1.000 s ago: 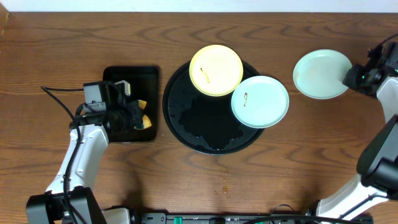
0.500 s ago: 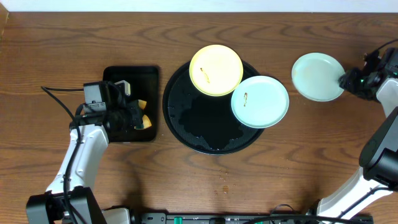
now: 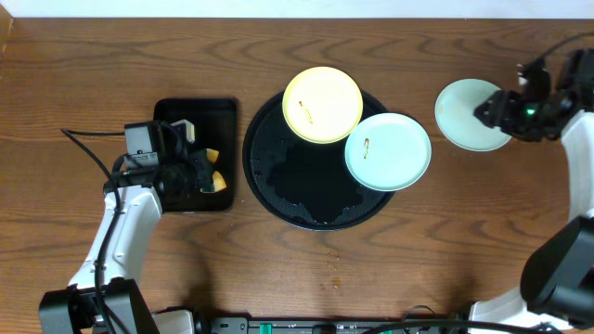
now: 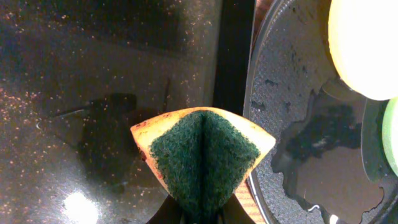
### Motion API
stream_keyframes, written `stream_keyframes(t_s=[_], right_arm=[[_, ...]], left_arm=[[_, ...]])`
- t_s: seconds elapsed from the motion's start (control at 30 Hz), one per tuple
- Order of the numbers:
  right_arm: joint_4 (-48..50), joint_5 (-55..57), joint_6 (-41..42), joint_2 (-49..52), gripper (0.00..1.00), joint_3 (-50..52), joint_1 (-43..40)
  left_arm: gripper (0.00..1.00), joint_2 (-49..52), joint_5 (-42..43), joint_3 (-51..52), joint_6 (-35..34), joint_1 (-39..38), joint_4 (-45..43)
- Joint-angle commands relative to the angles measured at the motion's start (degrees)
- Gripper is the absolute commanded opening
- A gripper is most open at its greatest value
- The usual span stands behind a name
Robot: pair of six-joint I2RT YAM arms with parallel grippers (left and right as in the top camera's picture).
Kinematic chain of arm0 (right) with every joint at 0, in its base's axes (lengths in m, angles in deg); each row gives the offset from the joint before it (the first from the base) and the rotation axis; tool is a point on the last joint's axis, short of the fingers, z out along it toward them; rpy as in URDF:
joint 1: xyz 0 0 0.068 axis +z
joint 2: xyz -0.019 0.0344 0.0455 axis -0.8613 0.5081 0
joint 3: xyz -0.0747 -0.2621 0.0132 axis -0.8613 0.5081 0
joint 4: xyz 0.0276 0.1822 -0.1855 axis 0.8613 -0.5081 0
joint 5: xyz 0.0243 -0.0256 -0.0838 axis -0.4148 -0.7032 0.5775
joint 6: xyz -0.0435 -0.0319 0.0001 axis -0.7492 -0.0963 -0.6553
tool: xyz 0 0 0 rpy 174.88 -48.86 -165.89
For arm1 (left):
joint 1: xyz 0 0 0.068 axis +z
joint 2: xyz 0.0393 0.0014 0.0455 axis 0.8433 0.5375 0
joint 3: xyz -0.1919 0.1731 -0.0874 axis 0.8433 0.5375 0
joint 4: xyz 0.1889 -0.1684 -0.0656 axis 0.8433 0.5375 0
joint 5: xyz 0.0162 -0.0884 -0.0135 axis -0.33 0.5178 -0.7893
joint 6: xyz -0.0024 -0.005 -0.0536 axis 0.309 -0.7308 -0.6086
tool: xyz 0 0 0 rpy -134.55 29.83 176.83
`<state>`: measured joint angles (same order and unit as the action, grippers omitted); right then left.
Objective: Clean dirty plates on tray and stack at the side
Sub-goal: 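Lower the pale blue plate onto the table right of the tray and release, then move the right gripper back to the remaining pale blue plate's rim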
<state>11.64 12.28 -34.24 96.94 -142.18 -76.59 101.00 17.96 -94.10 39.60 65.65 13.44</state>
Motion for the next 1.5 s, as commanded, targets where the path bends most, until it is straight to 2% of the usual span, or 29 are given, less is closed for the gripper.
stream_keyframes(t_s=[0.0, 0.23, 0.37, 0.67, 0.83, 0.9, 1.03, 1.1, 1.13, 1.17, 1.3, 1.47], right_arm=[[-3.39, 3.61, -1.07, 0.28, 0.59, 0.09, 5.33], [-0.83, 11.43, 2.05, 0.66, 0.58, 6.16, 13.03], [0.63, 11.45, 2.86, 0.66, 0.54, 9.60, 14.75], [12.44, 11.45, 4.35, 0.66, 0.46, 18.75, 15.87], [17.62, 10.73, 5.27, 0.66, 0.36, 22.25, 15.98], [18.99, 10.58, 5.40, 0.66, 0.27, 23.04, 16.00], [20.28, 8.79, 5.42, 0.66, 0.16, 23.45, 16.09], [20.96, 7.28, 5.40, 0.66, 0.14, 23.45, 16.09], [21.44, 6.62, 5.42, 0.66, 0.11, 23.45, 16.09], [21.94, 5.95, 5.42, 0.66, 0.01, 23.45, 16.09], [23.58, 3.21, 5.40, 0.42, 0.01, 23.04, 16.06], [19.58, 4.55, 5.42, -2.84, 0.01, 21.07, 16.09]], left_arm=[[0.08, 0.31, 0.79, -0.13, 0.96, 0.28, 0.42], [0.08, 0.31, 0.79, -0.13, 0.96, 0.28, 0.63], [0.08, 0.31, 0.79, -0.13, 0.96, 0.28, 0.63], [0.08, 0.31, 0.79, -0.13, 0.96, 0.28, 0.63], [0.08, 0.31, 0.79, -0.13, 0.96, 0.28, 0.61], [0.08, 0.31, 0.79, -0.13, 0.96, 0.28, 0.63], [0.08, 0.31, 0.79, -0.13, 0.96, 0.28, 0.63], [0.08, 0.31, 0.79, -0.13, 0.96, 0.28, 0.63], [0.08, 0.31, 0.79, -0.13, 0.96, 0.28, 0.61], [0.08, 0.31, 0.79, -0.13, 0.96, 0.28, 0.61], [0.08, 0.31, 0.79, -0.13, 0.96, 0.28, 0.61], [0.08, 0.31, 0.79, -0.13, 0.92, 0.28, 0.66]])
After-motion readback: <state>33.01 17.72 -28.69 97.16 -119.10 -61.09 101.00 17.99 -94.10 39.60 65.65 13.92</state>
